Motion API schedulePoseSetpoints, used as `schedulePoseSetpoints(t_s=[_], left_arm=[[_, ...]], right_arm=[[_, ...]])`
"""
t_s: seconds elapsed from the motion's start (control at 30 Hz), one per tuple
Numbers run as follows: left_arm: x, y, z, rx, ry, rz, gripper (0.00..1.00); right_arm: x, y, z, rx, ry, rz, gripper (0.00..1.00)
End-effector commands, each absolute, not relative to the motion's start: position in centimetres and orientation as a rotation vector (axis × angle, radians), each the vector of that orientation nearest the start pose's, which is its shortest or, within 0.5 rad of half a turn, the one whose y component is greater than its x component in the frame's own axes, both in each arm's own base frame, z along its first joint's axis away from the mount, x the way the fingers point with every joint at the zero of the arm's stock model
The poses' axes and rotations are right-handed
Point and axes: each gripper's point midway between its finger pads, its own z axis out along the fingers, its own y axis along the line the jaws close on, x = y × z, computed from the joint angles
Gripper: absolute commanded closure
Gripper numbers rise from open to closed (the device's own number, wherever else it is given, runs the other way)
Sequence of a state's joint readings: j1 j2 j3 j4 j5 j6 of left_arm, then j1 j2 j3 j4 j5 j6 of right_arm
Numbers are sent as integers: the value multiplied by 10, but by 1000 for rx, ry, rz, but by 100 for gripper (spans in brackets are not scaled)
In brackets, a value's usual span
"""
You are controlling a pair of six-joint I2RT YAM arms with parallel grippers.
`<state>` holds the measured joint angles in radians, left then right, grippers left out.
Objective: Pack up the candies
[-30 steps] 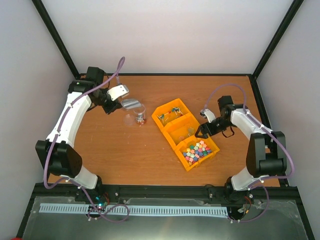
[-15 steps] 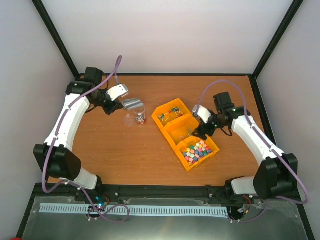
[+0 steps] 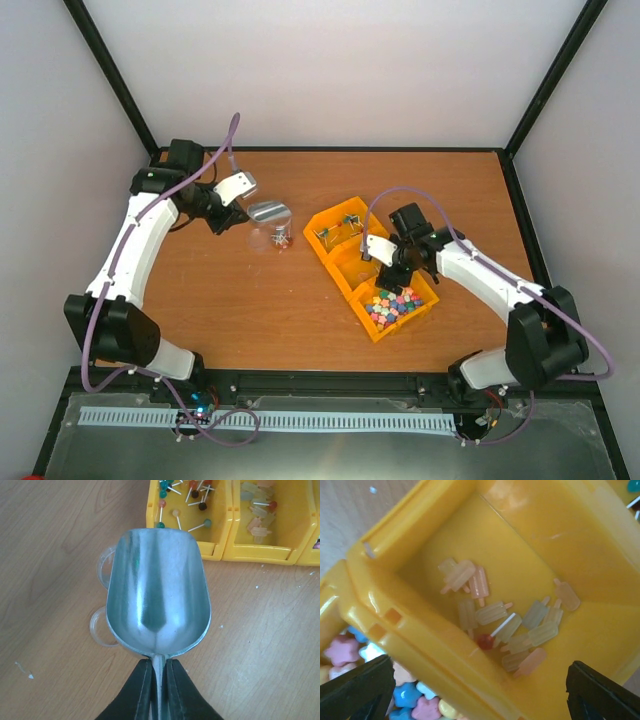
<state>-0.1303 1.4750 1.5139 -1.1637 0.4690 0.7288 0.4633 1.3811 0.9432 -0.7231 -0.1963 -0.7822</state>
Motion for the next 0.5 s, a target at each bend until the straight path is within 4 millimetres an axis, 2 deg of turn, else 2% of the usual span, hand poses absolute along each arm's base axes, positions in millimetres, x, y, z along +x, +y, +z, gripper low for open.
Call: schedulePoseSetpoints(t_s=[0.0,0.1,0.27,0.47], left_arm=[[316,-128,257,1172,2208,-444,99],[315,-128,257,1175,2203,-443,99],[313,-129,256,1176,2201,-460,99],[309,-129,256,1179,2199,-462,99]], right_arm=[[297,169,95,-1631,2117,-5,8],[307,177,92,-1643,2108,-17,11],[319,204,86,-1627,2109,18,15],[356,221,85,-1542,2115,-12,20]])
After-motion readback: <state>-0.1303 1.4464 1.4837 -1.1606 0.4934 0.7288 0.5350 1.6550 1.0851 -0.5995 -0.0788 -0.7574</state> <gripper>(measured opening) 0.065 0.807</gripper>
